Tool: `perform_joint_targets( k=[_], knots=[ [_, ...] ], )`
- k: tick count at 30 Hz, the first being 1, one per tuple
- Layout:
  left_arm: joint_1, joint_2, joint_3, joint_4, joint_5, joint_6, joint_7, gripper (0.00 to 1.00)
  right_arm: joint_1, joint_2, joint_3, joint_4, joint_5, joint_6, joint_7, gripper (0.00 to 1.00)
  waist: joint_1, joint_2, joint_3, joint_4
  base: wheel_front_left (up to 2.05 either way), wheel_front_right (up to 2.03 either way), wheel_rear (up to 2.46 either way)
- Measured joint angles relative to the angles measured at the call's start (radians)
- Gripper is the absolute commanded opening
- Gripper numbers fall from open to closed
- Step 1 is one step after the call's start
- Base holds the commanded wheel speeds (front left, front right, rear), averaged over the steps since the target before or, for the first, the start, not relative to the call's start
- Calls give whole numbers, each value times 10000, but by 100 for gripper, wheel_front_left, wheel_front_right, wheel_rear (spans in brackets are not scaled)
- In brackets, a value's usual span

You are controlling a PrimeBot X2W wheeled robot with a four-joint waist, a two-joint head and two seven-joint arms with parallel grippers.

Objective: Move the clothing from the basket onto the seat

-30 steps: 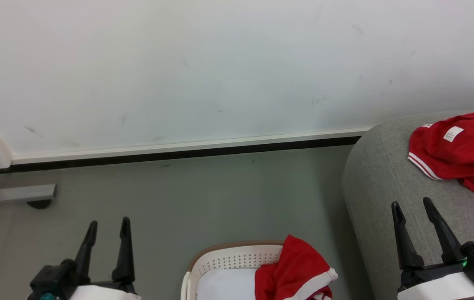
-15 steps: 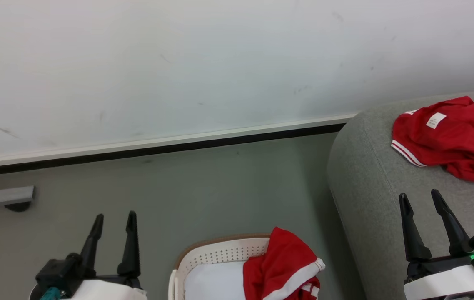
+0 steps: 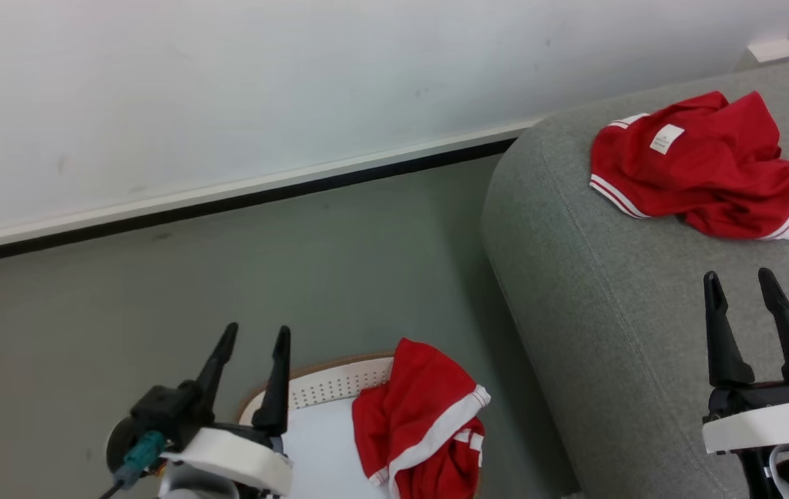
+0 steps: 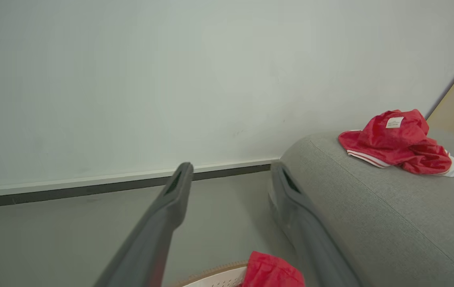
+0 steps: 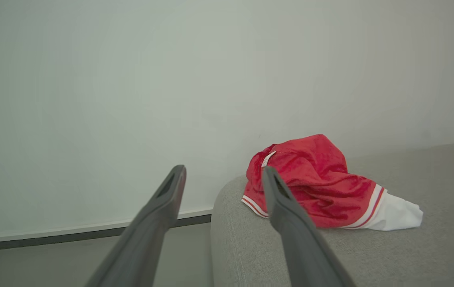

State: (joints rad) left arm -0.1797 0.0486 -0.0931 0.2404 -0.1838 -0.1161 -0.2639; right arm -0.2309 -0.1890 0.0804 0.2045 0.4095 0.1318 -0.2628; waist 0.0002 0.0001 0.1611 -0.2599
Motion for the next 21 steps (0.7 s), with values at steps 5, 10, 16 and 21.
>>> perform_joint_targets(
  k=[5, 10, 16, 21],
  knots=[
    [-553, 73, -755, 970, 134, -90, 0, 100, -212, -4, -228, 144, 148, 2, -12, 100, 0, 0, 486, -424, 0, 0, 0],
    [-1239, 314, -1856, 2226, 132, -125, 0, 100, -439, 2, -424, 186, 265, 0, -15, 100, 0, 0, 977, -744, 0, 0, 0],
    [-2219, 717, -3471, 3636, -487, -128, 278, 100, -772, 36, -577, 121, 370, 0, -15, 100, 0, 0, 1646, -1012, 0, 0, 0],
    [-3067, 1091, -4763, 4750, -1200, -128, 665, 100, -1088, 104, -698, -21, 424, 0, -15, 100, 1, 0, 2291, -1202, 0, 0, 0]
  ],
)
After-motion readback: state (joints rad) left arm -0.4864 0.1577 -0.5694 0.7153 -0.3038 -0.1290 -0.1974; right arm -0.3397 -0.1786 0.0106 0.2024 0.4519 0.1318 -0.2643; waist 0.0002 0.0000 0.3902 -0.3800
